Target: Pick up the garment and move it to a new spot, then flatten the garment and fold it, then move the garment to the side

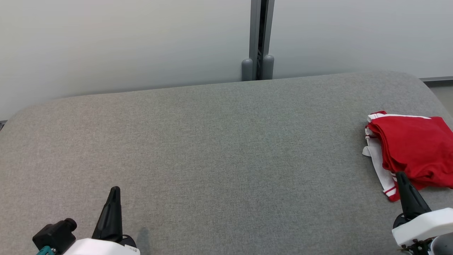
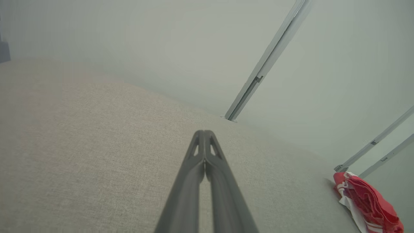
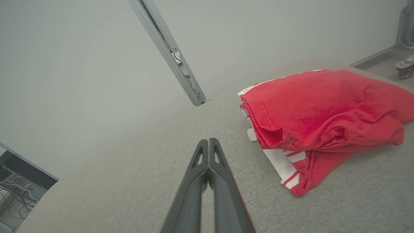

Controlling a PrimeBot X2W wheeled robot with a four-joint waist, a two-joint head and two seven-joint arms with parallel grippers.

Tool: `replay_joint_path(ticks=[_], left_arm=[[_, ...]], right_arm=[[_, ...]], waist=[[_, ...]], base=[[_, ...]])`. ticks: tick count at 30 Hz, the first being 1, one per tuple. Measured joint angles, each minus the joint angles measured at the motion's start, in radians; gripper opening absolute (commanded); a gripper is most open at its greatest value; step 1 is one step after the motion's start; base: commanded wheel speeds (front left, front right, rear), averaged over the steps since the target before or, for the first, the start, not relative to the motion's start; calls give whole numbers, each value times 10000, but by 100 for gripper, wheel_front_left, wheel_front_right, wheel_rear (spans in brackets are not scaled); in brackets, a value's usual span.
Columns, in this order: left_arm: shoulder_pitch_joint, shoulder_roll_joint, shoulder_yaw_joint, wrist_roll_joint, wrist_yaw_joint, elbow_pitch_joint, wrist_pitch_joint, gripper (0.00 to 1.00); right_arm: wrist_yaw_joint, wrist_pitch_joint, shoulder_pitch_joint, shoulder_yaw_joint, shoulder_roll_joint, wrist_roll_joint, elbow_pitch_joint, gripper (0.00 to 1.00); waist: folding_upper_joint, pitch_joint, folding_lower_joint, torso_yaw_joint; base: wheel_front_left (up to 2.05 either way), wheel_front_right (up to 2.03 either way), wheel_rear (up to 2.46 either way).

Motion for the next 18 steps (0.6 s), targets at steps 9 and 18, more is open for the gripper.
replay_joint_path(ticks=[9,18], left_arm=[[-210,-221,-71,-1189,-326,261,-98,0],[-404,-378,-130,-2240,-621,493,-192,0]], right_arm=[[-2,481,-278,-420,-4,1300,360,0],[-2,934,-543,-815,-10,2474,683,0]], waist=[[0,-1,0,12],[0,-2,0,25]], base=[[0,0,0],[0,0,0]])
